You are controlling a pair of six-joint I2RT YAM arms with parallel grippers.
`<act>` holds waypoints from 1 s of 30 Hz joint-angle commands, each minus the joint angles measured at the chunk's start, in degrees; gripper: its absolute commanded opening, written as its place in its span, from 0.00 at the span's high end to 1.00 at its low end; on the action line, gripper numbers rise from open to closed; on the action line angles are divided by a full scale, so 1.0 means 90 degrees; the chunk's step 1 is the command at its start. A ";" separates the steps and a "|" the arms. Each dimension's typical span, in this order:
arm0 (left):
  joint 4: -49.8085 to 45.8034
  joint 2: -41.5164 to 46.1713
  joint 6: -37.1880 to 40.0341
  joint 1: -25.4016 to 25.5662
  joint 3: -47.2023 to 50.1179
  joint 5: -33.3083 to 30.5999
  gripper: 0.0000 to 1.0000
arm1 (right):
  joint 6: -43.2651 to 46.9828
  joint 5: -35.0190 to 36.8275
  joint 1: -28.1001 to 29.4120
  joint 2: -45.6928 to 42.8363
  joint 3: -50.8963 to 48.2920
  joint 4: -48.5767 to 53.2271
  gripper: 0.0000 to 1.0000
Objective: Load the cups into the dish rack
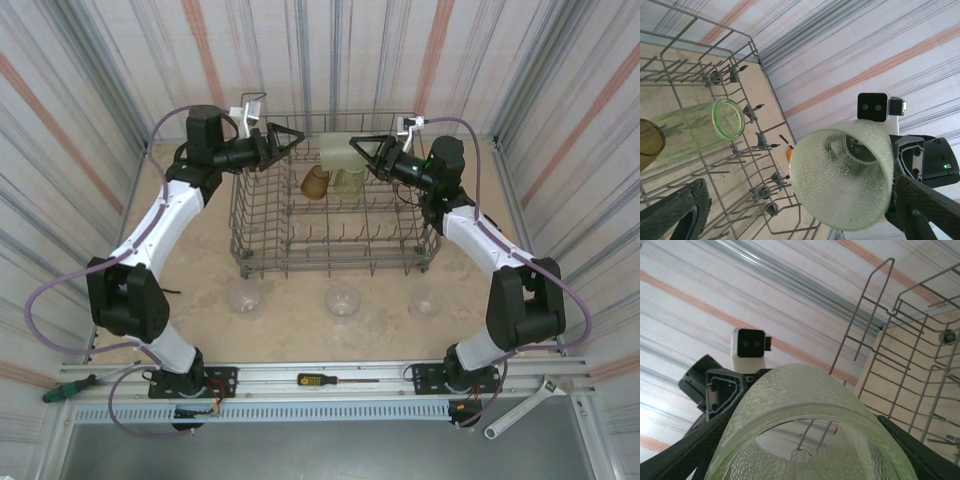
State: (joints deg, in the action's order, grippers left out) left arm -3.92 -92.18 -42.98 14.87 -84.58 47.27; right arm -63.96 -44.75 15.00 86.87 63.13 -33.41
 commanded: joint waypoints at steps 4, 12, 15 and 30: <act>-0.1001 0.0440 0.0331 -0.0014 -0.0063 -0.0182 0.01 | 0.1320 0.0355 0.0033 -0.0495 0.0476 0.1688 0.45; -0.1478 0.0888 0.0608 -0.0045 0.0066 -0.0333 0.01 | 0.2091 0.0938 -0.0041 -0.0703 0.0828 0.3065 0.46; -0.1516 0.1007 0.0619 -0.0034 0.0153 -0.0294 0.01 | 0.2374 0.1111 -0.0058 -0.0742 0.0904 0.3487 0.46; -0.2103 0.1374 0.0964 -0.0032 0.0273 -0.0394 0.01 | 0.3367 0.3131 -0.0131 -0.1020 0.1301 0.5332 0.46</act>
State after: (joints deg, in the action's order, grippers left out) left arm -21.37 -82.17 -36.29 14.68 -82.74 43.79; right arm -36.42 -21.80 14.48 80.16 73.19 10.79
